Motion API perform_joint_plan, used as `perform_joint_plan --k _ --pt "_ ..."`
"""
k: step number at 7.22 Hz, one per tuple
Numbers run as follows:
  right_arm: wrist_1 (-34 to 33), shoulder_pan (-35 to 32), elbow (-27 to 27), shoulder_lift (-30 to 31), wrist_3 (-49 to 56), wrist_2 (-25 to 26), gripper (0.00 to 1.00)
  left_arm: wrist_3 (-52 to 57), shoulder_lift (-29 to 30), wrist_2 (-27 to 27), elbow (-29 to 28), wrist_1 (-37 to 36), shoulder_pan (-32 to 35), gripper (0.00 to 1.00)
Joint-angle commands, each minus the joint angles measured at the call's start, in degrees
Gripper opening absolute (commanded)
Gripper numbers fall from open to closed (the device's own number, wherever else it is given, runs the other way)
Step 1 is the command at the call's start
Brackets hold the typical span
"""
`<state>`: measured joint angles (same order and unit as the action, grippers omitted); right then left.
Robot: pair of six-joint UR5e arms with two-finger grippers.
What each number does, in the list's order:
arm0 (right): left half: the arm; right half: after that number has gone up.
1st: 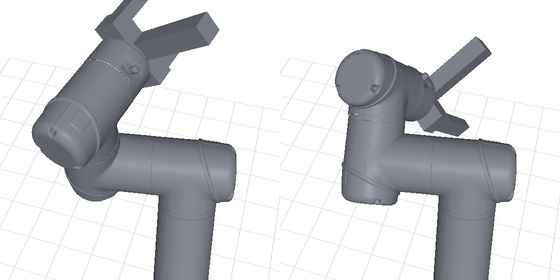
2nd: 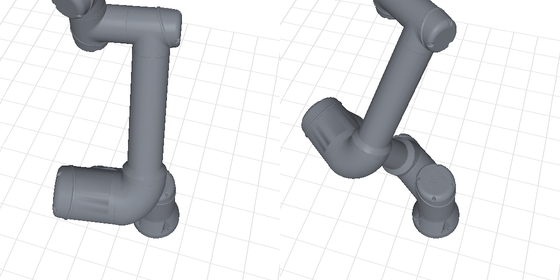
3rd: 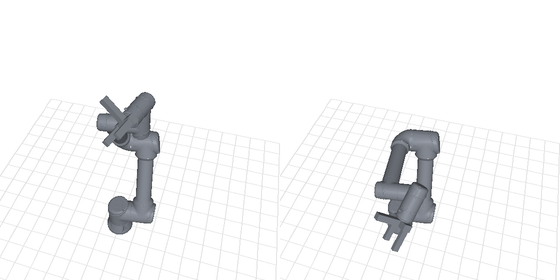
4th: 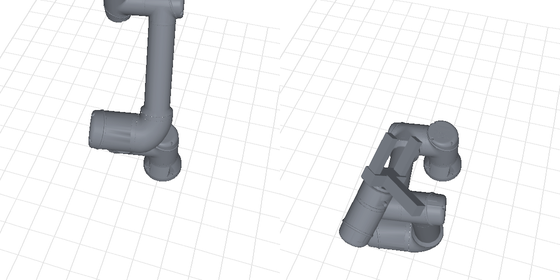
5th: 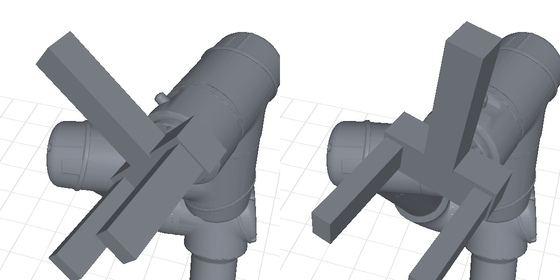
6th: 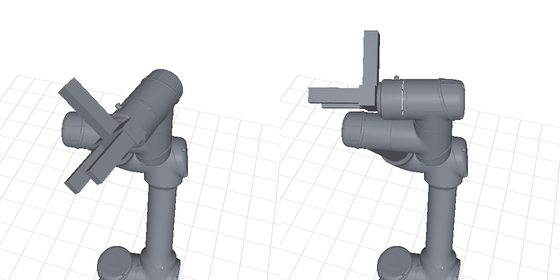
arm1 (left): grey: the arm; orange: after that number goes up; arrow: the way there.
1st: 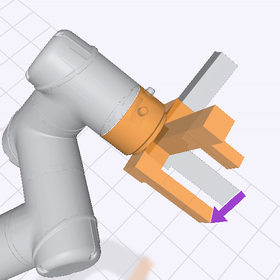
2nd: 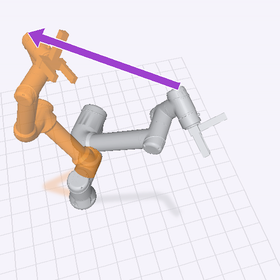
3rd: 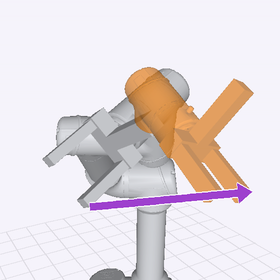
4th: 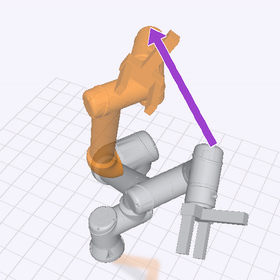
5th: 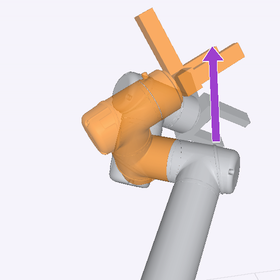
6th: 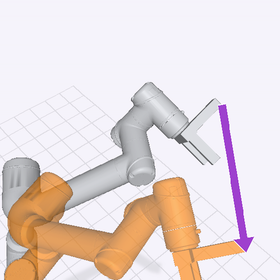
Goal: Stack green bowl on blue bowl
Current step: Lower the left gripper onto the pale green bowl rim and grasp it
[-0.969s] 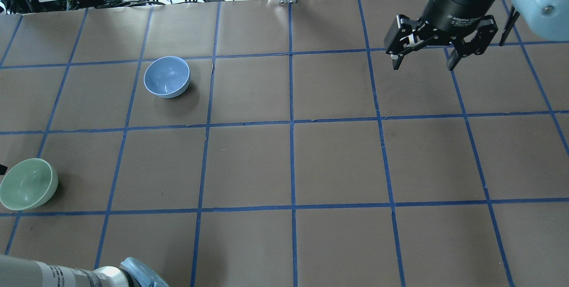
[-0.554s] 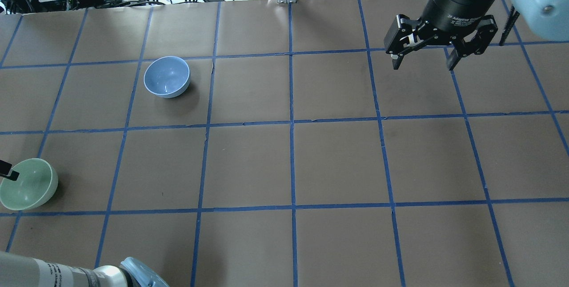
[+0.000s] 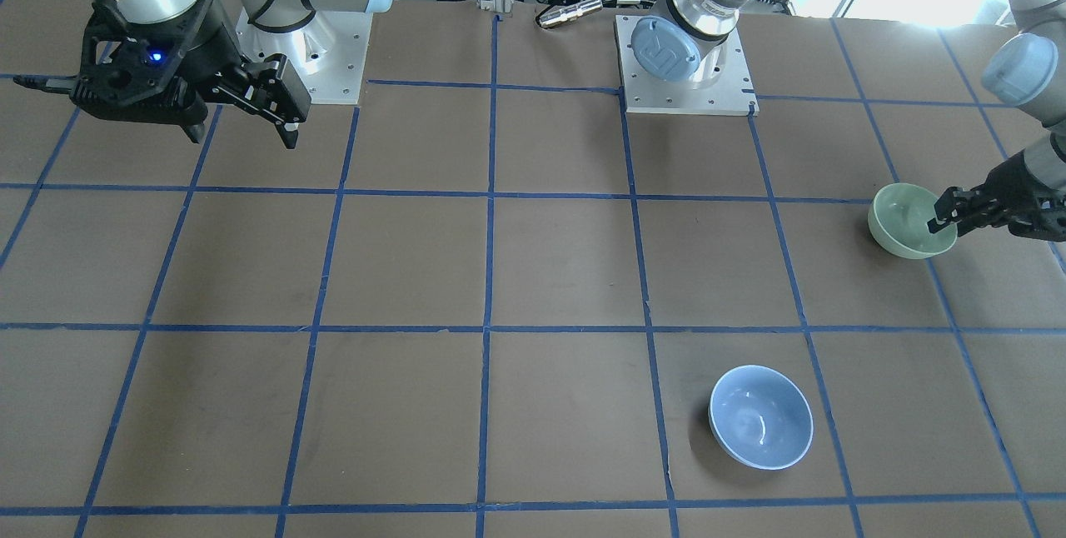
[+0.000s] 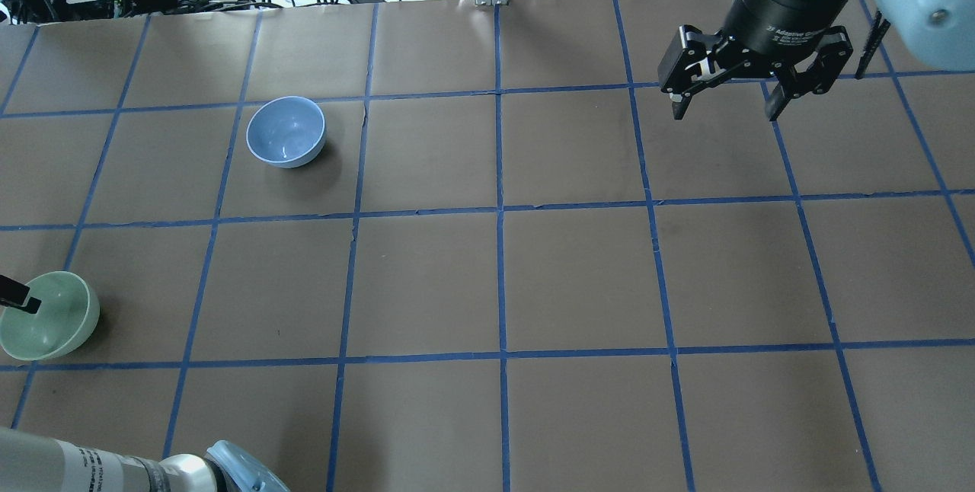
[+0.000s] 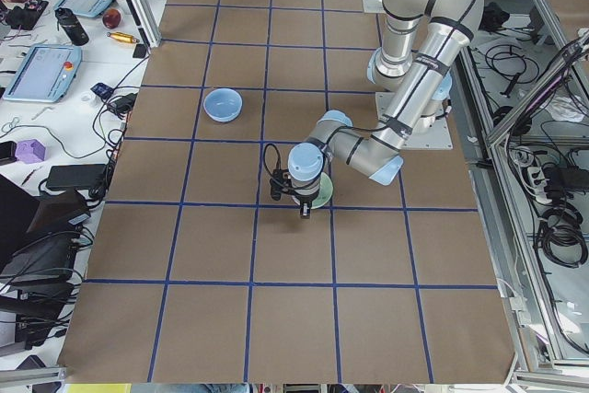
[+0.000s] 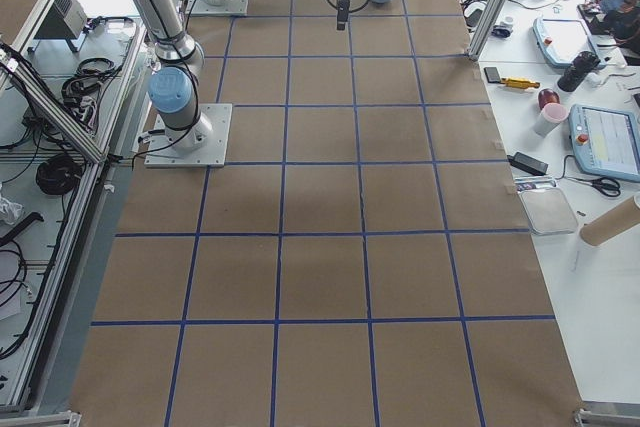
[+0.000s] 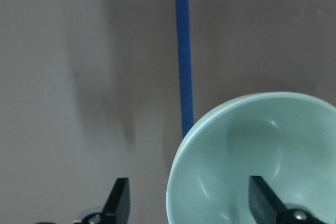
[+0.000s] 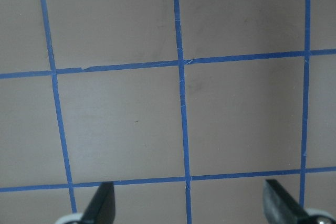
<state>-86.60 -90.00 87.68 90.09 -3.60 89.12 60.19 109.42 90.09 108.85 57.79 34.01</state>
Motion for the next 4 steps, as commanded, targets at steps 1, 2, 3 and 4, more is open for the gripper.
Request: perform_joint_plan --k 1,2,3,4 --pt "0.0 0.0 0.0 0.0 -0.1 0.0 1.00 0.4 0.2 0.1 0.0 0.0 0.0 0.00" --pt "0.0 0.0 0.0 0.0 -0.1 0.0 1.00 0.2 0.1 0.1 -0.3 0.1 0.0 0.00" --pt "0.0 0.0 -0.1 0.0 -0.1 0.0 1.00 -0.2 -0.4 0.0 -0.7 0.7 0.2 0.00" --pt "0.0 0.0 0.0 0.0 -0.1 0.0 1.00 -0.9 -1.8 -0.4 -2.1 1.8 1.8 0.00"
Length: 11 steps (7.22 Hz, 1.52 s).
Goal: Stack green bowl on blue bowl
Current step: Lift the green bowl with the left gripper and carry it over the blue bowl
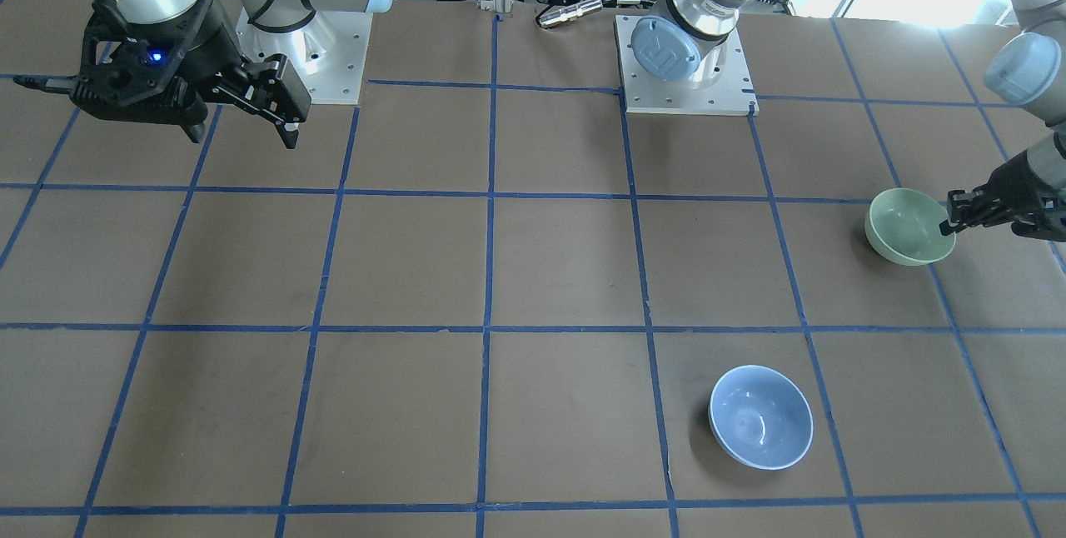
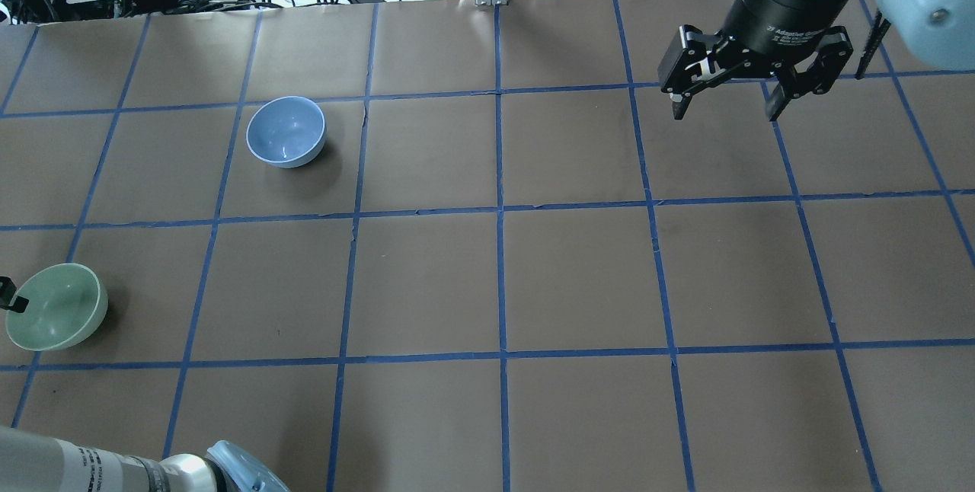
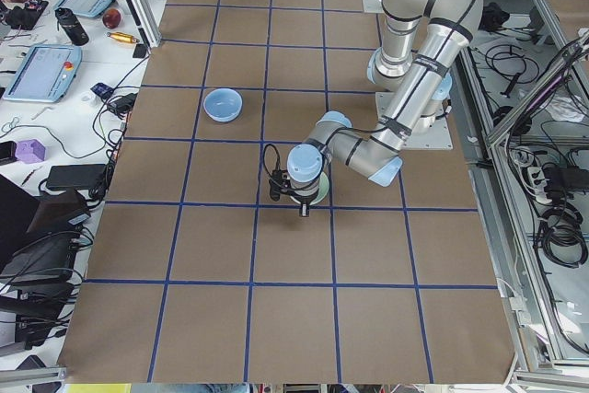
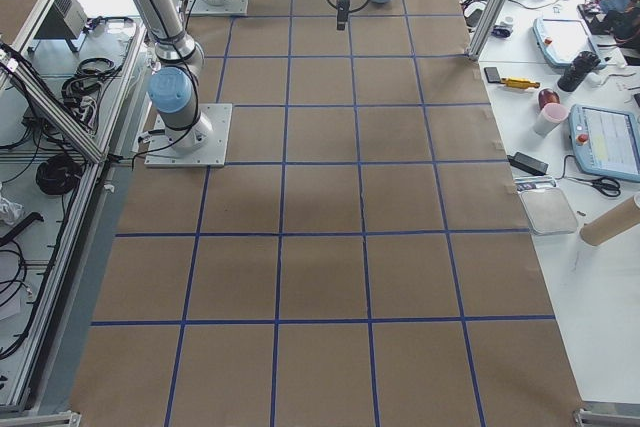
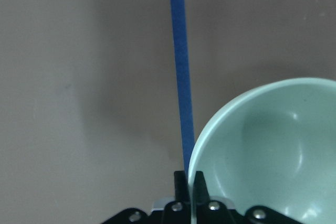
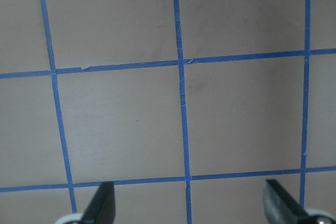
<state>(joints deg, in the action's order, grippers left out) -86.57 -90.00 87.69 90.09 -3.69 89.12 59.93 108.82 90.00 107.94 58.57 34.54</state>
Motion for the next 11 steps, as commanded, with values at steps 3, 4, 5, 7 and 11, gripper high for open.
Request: perform_joint_plan --k 3,4,5,7,11 --pt "0.0 0.0 0.0 0.0 0.0 0.0 1.00 -12.6 -1.0 -3.4 -13.2 7.6 15.4 0.00" --pt "-0.1 0.0 0.0 0.0 0.0 0.0 1.00 -14.7 -0.4 -3.5 -14.9 7.6 18.9 0.00" --pt "0.0 0.0 0.0 0.0 0.1 0.0 1.00 -20.6 0.0 -4.0 -14.9 7.6 21.6 0.00" --pt "-0.1 0.0 0.0 0.0 0.0 0.0 1.00 -31.8 0.6 -4.0 -16.0 6.5 30.8 0.00" --pt "0.0 0.0 -0.1 0.0 0.1 0.0 1.00 -45.3 6.8 -7.1 -21.1 6.4 37.9 0.00"
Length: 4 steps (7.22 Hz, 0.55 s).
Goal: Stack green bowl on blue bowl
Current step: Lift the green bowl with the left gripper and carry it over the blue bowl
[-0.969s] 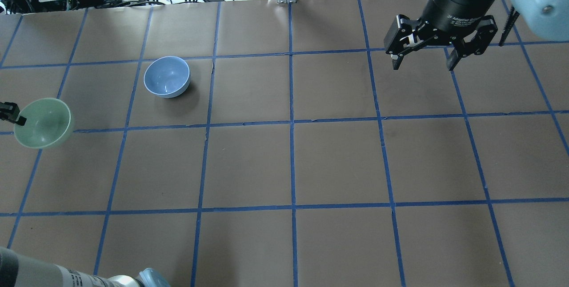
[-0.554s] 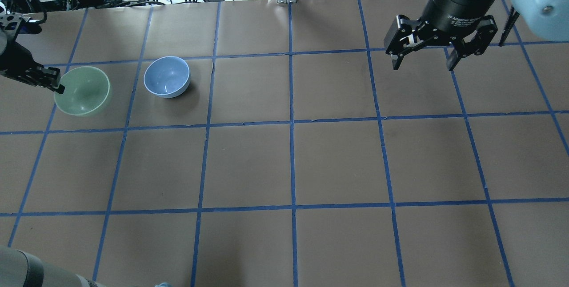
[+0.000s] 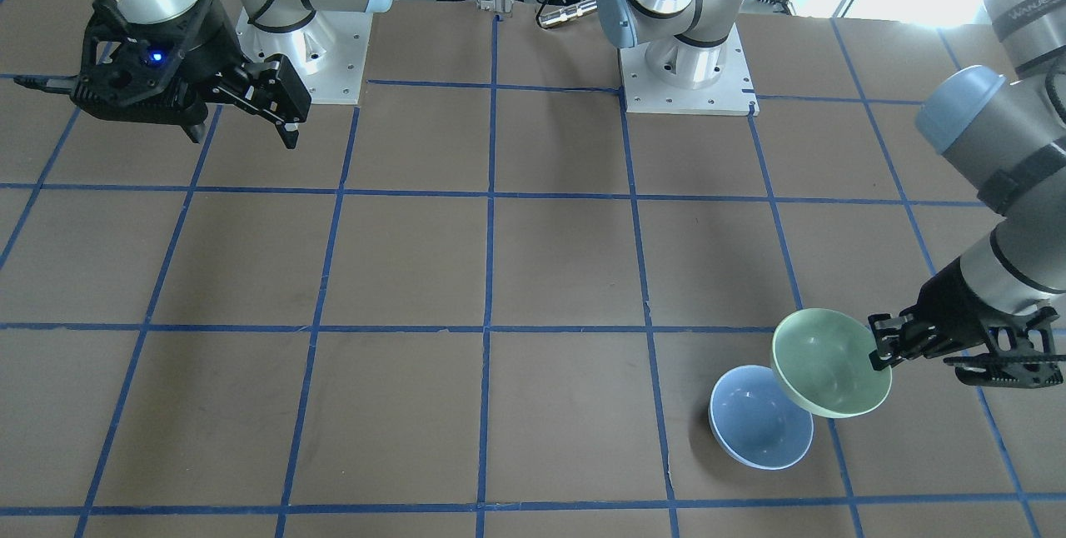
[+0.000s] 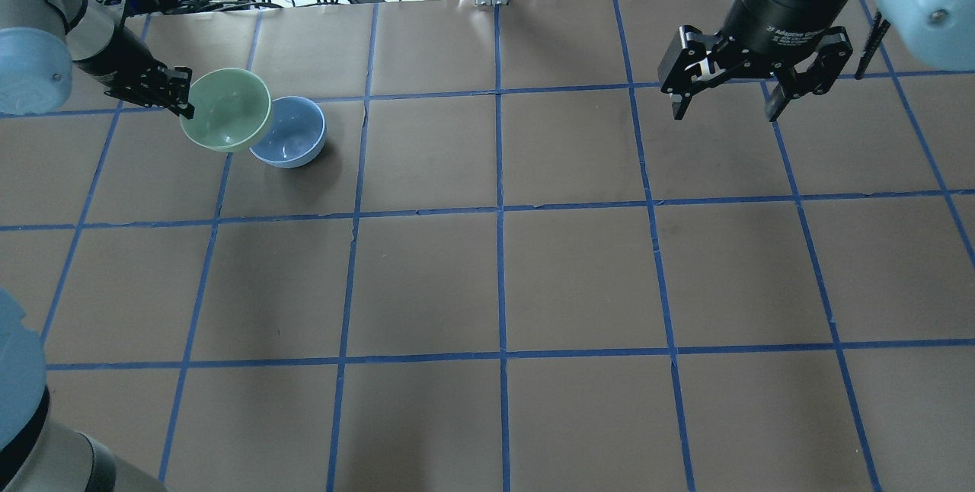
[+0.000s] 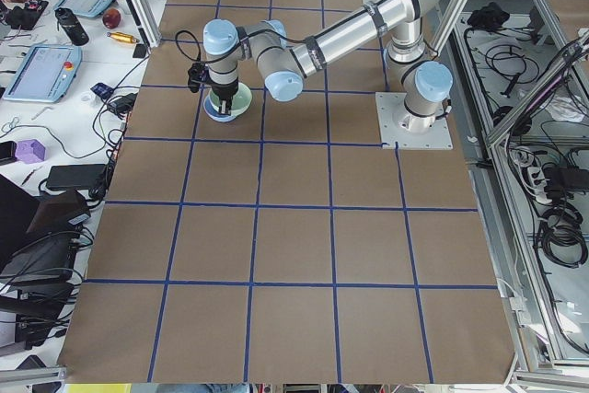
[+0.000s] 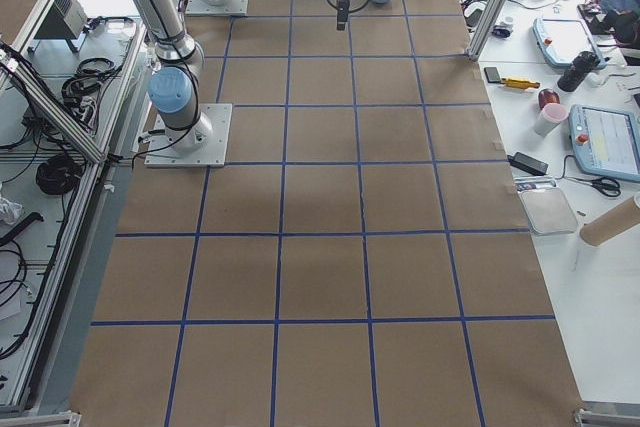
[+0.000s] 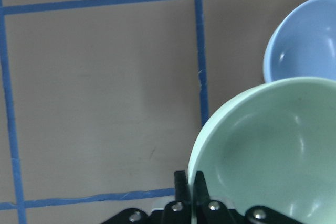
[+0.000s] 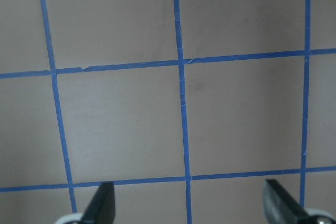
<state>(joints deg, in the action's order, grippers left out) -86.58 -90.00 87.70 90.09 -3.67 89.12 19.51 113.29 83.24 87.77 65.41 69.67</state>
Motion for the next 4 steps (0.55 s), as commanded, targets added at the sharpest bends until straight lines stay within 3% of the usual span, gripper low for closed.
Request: perform_joint_plan --k 1,4 --pt "0.0 0.0 0.0 0.0 0.0 0.0 1.00 -5.4 3.6 -0.3 -1.5 -1.0 4.1 0.00" --pt "0.0 0.0 0.0 0.0 0.1 0.0 1.00 -4.1 6.9 1.1 -1.7 -5.5 4.1 0.00"
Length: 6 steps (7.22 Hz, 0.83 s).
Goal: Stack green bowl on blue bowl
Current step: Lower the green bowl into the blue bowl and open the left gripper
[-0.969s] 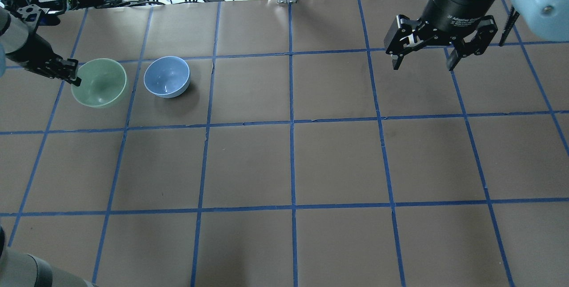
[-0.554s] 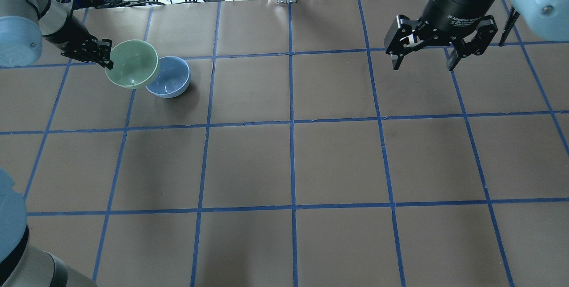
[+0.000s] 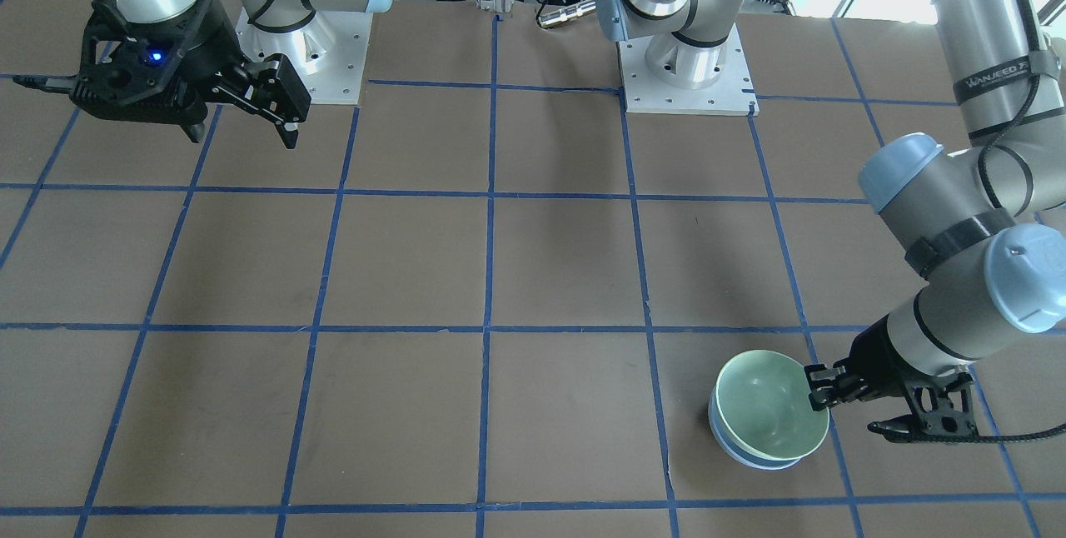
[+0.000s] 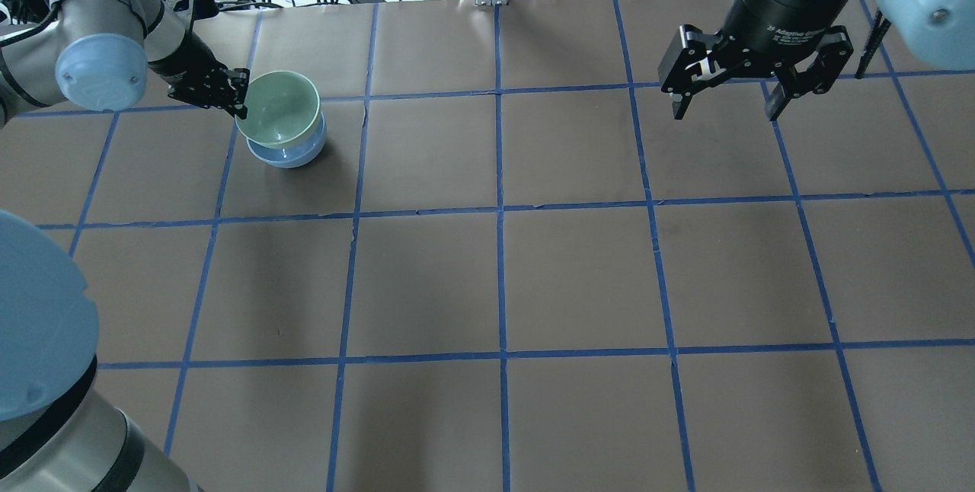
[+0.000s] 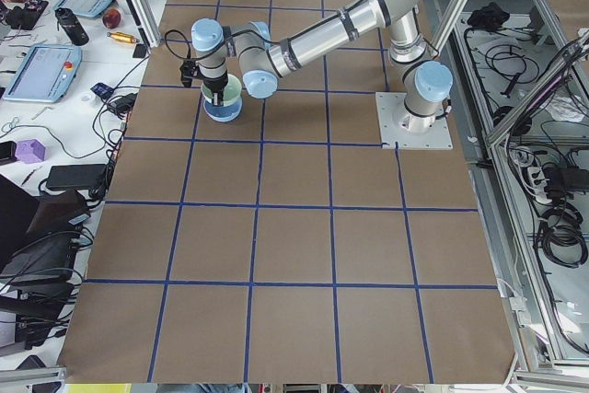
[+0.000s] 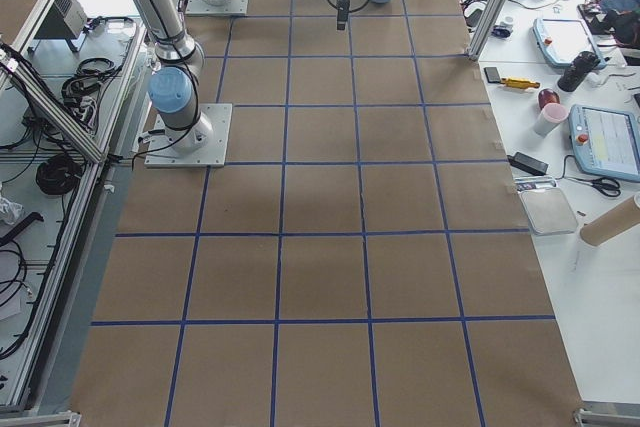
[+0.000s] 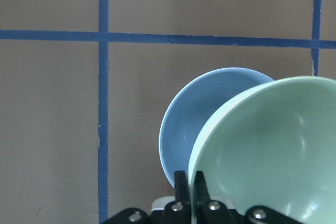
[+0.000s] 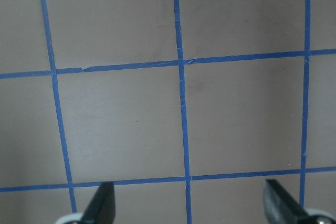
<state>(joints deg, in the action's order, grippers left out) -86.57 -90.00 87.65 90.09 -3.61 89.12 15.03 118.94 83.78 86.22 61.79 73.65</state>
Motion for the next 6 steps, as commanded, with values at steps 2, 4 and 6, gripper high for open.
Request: perform_joint_plan --k 2,4,6 --pt "-0.1 0.0 0.0 0.0 0.0 0.0 1.00 1.7 2.1 1.6 -0.4 -2.0 0.1 0.17" --pt "0.0 0.0 0.0 0.0 0.0 0.0 1.00 0.6 1.8 1.0 -0.6 -1.9 0.1 1.00" --pt "0.0 0.0 0.0 0.0 -0.1 0.0 1.00 0.3 -2.5 1.7 -0.7 4.5 2.0 1.00"
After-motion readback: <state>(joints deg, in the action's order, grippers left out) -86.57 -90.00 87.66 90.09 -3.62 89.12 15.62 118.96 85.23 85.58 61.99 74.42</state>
